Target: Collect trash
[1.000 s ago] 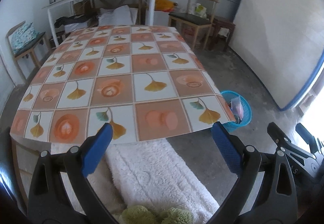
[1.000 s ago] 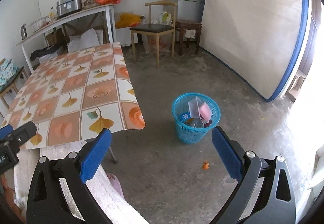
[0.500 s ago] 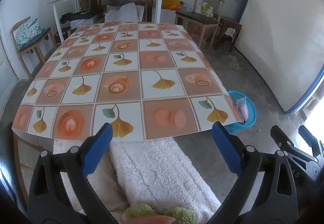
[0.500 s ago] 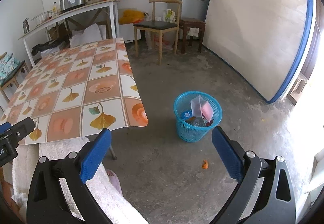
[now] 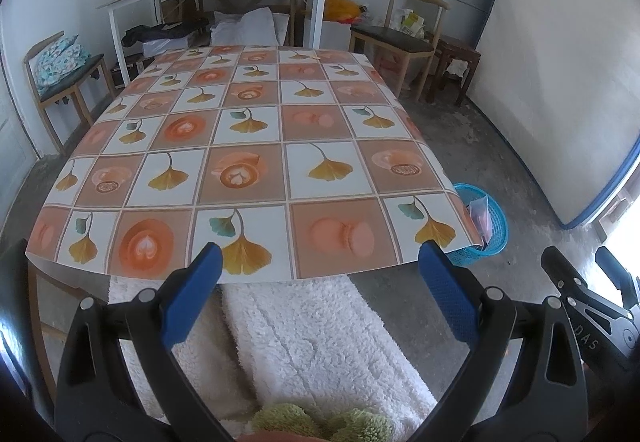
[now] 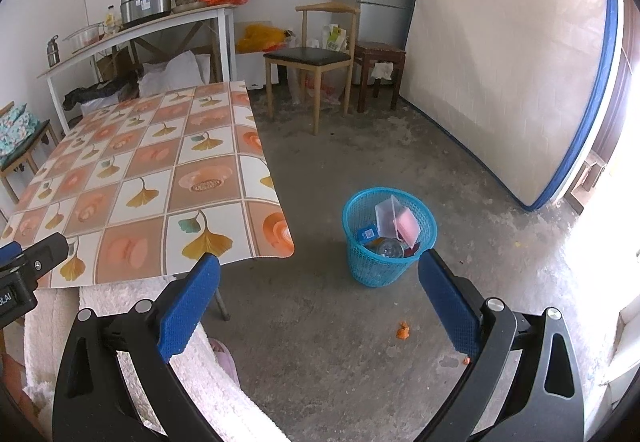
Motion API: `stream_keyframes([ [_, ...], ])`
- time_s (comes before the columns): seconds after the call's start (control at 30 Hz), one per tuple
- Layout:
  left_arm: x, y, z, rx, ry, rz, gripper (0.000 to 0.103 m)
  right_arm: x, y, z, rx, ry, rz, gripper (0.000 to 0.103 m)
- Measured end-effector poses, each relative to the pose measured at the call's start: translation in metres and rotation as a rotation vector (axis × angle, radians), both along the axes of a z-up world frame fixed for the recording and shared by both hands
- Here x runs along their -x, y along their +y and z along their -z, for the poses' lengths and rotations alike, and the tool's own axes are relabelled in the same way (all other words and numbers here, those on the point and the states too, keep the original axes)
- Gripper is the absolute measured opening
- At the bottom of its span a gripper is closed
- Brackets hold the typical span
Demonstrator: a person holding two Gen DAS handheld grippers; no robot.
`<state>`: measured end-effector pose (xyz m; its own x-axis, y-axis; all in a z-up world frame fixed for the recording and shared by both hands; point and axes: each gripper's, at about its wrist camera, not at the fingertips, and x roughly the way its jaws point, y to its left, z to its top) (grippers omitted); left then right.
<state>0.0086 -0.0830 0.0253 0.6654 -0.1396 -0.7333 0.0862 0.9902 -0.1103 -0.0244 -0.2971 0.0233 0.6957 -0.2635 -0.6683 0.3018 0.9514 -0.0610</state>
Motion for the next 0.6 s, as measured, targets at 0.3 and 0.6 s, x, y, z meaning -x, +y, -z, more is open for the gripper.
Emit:
stream_keyframes([
  [0.3,0.0001,0.0029,-0.0016,0.001,-0.004,-0.003,0.094,-0.0006,0.0010,-0.0022,0.003,-0.002,0.002,0.097],
  [0.6,-0.0006,0.0026,-0.0017,0.000,-0.004,-0.003,0.094,-0.0007,-0.0004,-0.0050,0.003,-0.008,0.004,0.097],
])
